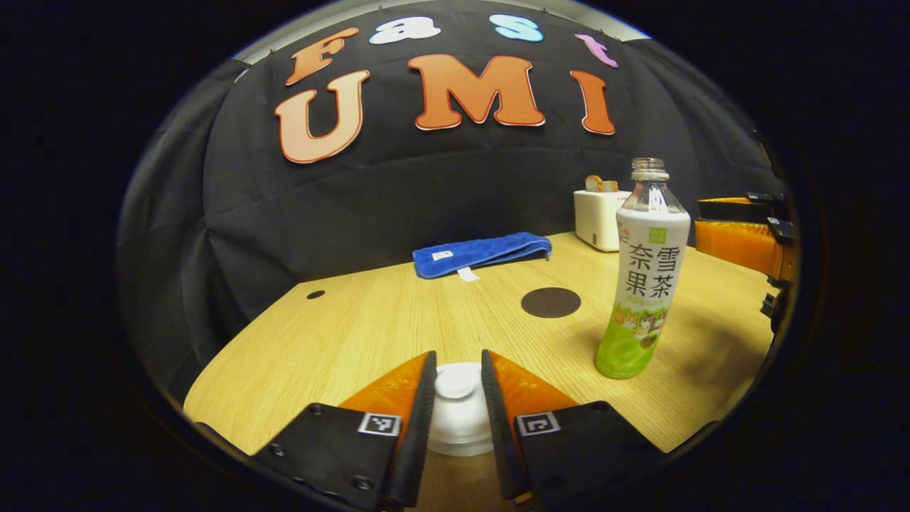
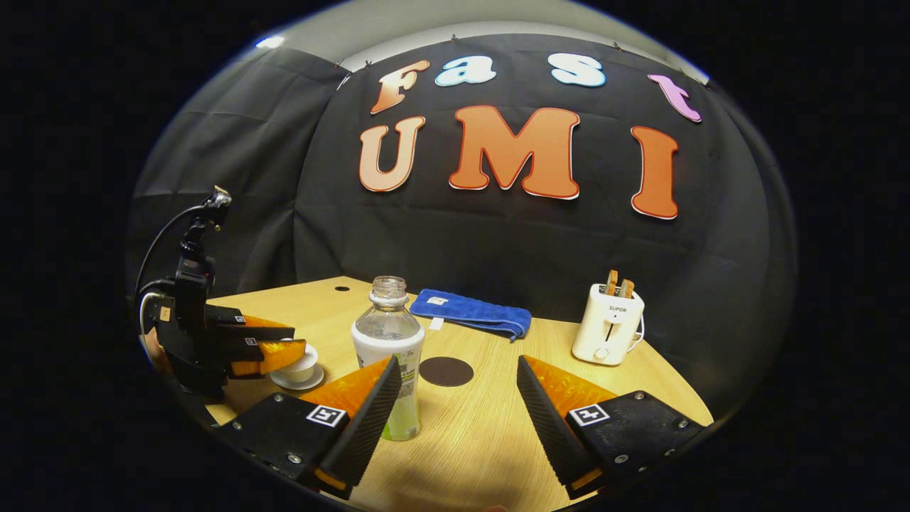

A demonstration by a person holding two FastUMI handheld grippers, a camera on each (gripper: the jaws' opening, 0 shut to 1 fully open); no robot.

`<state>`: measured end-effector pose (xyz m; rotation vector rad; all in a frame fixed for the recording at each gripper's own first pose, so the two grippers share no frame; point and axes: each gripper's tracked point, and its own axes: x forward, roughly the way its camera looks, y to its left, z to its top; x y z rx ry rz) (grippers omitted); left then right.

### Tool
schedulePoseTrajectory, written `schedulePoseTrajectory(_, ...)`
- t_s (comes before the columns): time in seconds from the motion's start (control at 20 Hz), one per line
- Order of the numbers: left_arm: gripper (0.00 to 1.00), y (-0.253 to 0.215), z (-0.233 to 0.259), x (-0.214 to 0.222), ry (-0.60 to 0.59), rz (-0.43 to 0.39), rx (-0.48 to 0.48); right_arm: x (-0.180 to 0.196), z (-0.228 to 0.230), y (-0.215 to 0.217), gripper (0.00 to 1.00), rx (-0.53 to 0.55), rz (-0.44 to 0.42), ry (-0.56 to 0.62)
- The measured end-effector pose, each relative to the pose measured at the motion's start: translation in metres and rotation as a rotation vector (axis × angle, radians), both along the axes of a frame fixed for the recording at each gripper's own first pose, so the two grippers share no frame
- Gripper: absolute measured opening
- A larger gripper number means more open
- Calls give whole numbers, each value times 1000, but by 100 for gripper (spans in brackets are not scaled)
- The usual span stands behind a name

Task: Open the teacup lid with one hand, grasp the water bottle and pour water into the teacup with the other hand; after pouring, place the water bottle on the coaster and then close the teacup lid.

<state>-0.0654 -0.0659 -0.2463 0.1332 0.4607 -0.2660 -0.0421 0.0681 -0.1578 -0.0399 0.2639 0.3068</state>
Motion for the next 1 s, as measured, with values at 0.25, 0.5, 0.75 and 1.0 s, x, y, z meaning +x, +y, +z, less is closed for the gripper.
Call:
schedulePoseTrajectory(0.25, 33, 4, 5, 2, -16, 28, -14, -4, -8, 9, 98, -15, 37, 17)
schedulePoseTrajectory(0.5, 33, 19, 27, 10, -87, 72, -31, -9, -26, 34, 98, -20, 114, 50)
schedulePoseTrajectory(0.75, 33, 56, 36, 16, -108, 149, -57, -4, -59, 61, 97, -17, 141, 132)
schedulePoseTrajectory(1.0, 33, 84, 34, 14, -119, 196, -60, 2, -99, 81, 92, -9, 137, 222)
